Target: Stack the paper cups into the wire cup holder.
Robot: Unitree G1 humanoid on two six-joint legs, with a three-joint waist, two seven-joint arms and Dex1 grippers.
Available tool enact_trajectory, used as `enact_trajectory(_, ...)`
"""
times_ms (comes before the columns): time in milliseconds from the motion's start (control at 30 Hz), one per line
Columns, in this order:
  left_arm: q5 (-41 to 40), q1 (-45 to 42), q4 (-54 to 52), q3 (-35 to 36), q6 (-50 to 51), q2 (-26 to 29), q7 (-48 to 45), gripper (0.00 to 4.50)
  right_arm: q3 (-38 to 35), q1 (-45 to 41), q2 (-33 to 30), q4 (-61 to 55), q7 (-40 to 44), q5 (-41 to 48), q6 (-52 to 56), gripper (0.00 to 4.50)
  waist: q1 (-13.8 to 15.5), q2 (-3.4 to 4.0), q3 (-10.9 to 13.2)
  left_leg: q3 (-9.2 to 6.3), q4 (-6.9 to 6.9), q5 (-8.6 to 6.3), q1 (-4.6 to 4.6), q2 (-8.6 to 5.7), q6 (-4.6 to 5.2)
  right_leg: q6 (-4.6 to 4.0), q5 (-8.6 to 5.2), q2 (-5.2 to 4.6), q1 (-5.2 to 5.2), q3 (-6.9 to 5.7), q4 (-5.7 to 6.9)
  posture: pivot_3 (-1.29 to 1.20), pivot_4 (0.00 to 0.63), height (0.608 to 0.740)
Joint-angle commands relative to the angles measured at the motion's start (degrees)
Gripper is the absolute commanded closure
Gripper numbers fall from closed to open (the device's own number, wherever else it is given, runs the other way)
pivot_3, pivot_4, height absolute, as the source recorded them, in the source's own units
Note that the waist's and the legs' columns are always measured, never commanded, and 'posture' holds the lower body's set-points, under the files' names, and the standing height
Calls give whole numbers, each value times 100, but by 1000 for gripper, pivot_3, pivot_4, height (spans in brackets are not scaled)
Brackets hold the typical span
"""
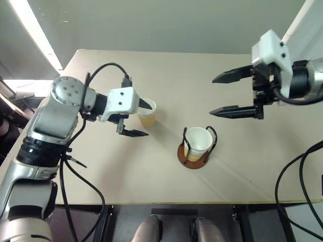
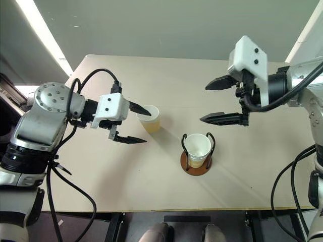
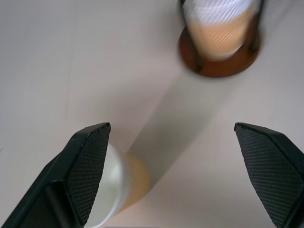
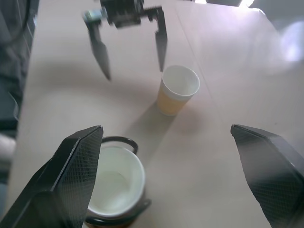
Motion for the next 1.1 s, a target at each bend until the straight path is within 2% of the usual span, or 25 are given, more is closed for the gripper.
enact_trajectory(33, 740, -270, 319, -226, -703, -4, 285, 0, -436, 73, -67, -232, -226, 473, 359, 34, -1, 0, 0, 0, 0, 0, 1, 0, 0, 0, 0, 0, -2, 0, -2, 0, 150, 740)
enact_trajectory(467, 1994, -732, 1600, -710, -1715, -538, 908, 0, -665, 471, -217, -485, -767, 1196, 560, 34, 6, 1, 1, 1, -1, 1, -7, -1, -3, 0, 0, -1, -14, 4, 4, 0, 150, 740)
enact_trajectory(700, 2155, -759, 1887, -768, -1869, -755, 911, 0, -737, 592, -392, -525, -878, 1445, 511, 34, 15, 0, 1, 1, -1, 1, -12, -3, -3, 0, 0, -1, -16, 3, 6, 0, 150, 740)
enact_trajectory(833, 2231, -752, 2082, -835, -1955, -893, 930, 0, -841, 703, -412, -523, -889, 1501, 257, 34, 15, 0, 1, 1, 0, 1, -12, -3, -3, 1, 0, -1, -17, 4, 7, 0, 150, 740)
enact_trajectory(900, 2254, -800, 2327, -905, -2044, -1023, 886, 0, -1043, 893, -247, -558, -862, 1352, -426, 34, 21, 0, 1, 1, 1, 1, -13, -3, -3, 1, 0, -1, -17, 4, 8, 0, 150, 740)
enact_trajectory(1000, 2252, -900, 2581, -934, -2234, -1128, 812, 644, -1255, 1092, -159, -455, -837, 1508, -701, 0, 25, 0, 1, 1, 4, 1, -13, -4, -3, 1, 1, -2, -20, 5, 10, 0, 150, 740)
enact_trajectory(1100, 2094, -996, 2708, -872, -2281, -1187, 627, 1751, -1373, 1285, -142, -330, -762, 1657, -842, 0, 32, 0, 1, 2, 5, 1, -14, -3, -3, 1, 1, -1, -20, 5, 12, 0, 150, 740)
